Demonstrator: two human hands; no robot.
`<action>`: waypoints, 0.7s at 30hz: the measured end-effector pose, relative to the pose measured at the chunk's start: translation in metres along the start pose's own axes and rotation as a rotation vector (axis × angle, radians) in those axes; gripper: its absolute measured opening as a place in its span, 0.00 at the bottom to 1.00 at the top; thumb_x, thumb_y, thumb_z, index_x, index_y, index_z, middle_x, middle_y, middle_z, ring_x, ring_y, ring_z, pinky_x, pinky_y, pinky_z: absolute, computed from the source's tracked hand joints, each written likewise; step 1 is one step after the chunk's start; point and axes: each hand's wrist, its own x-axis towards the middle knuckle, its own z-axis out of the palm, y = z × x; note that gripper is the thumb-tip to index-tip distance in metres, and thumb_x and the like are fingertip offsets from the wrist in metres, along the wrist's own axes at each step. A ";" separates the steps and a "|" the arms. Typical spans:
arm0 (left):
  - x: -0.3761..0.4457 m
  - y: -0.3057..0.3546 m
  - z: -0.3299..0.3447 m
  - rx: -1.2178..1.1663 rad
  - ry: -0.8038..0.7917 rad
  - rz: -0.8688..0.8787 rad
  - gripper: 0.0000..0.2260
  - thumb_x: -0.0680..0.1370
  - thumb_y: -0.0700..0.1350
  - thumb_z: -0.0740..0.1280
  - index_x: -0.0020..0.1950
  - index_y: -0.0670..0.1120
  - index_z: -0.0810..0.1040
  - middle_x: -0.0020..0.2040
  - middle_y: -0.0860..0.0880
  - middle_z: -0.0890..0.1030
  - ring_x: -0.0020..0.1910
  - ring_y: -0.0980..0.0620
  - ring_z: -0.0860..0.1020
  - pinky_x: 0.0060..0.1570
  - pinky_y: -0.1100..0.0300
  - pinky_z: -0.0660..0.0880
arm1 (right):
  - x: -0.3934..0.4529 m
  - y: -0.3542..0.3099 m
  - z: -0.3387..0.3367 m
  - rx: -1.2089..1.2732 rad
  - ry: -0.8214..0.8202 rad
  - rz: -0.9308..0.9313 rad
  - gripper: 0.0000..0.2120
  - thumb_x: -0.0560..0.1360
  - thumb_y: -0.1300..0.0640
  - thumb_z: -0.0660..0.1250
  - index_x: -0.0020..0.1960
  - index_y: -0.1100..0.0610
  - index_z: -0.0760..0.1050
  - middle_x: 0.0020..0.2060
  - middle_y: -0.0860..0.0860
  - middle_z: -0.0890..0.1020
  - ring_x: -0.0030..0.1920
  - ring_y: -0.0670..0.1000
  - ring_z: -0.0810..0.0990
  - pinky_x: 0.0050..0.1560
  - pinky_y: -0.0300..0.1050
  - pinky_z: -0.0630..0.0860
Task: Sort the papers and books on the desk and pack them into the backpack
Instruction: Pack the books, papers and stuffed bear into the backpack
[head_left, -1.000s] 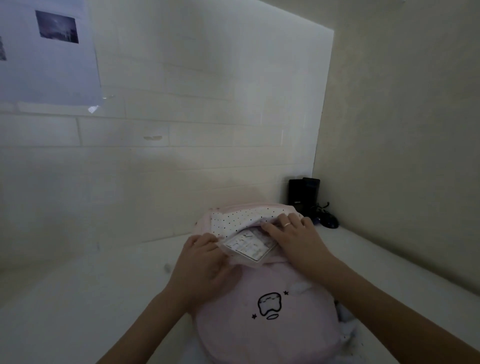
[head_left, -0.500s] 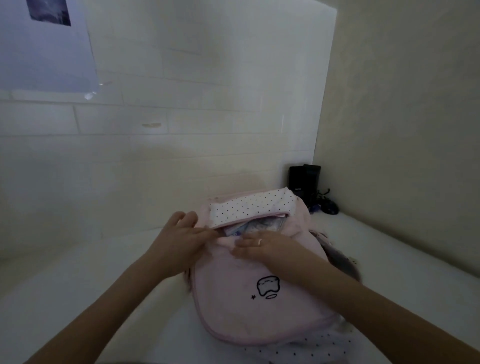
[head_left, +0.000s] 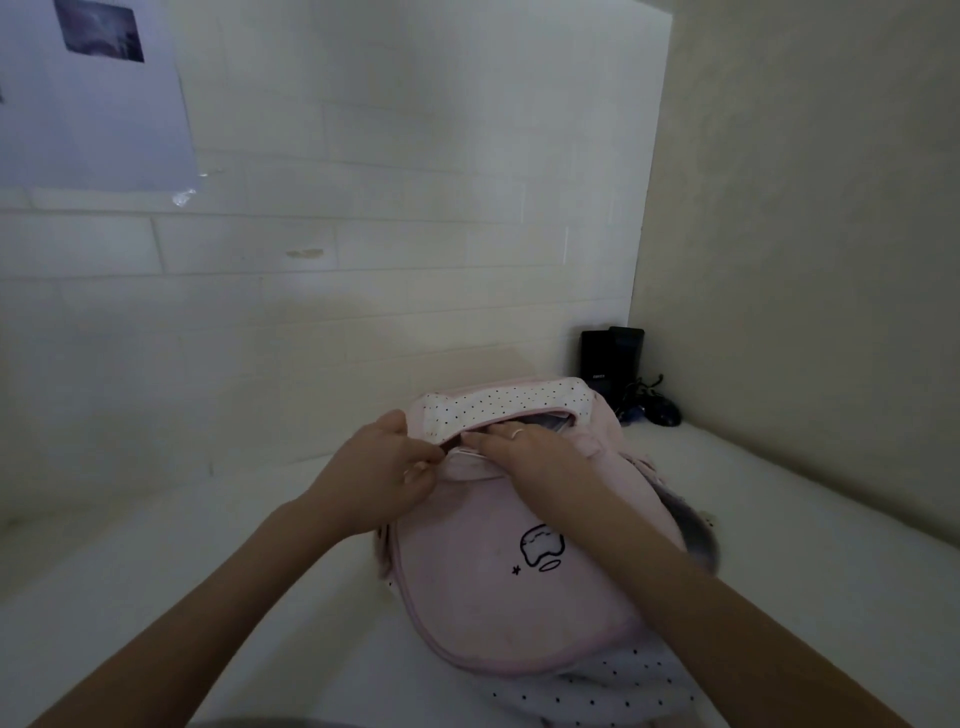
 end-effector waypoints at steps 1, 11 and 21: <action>0.001 0.000 -0.001 -0.017 -0.008 0.004 0.23 0.67 0.57 0.54 0.49 0.52 0.85 0.33 0.54 0.64 0.33 0.66 0.62 0.34 0.73 0.57 | -0.001 0.002 0.000 -0.006 -0.003 0.002 0.25 0.77 0.66 0.58 0.73 0.55 0.66 0.68 0.58 0.73 0.67 0.59 0.71 0.63 0.51 0.67; 0.002 -0.009 0.009 -0.169 0.008 -0.216 0.21 0.65 0.61 0.58 0.46 0.55 0.86 0.34 0.57 0.74 0.34 0.61 0.73 0.37 0.63 0.69 | 0.001 0.015 0.011 -0.088 0.020 0.001 0.22 0.76 0.61 0.56 0.69 0.54 0.71 0.64 0.55 0.77 0.64 0.57 0.75 0.66 0.59 0.62; 0.054 -0.009 0.037 -0.192 0.012 -0.330 0.13 0.71 0.53 0.73 0.44 0.45 0.76 0.41 0.52 0.77 0.40 0.52 0.74 0.38 0.60 0.69 | 0.008 0.020 0.026 -0.168 -0.034 0.070 0.20 0.79 0.60 0.55 0.71 0.55 0.66 0.66 0.57 0.73 0.68 0.59 0.69 0.70 0.58 0.59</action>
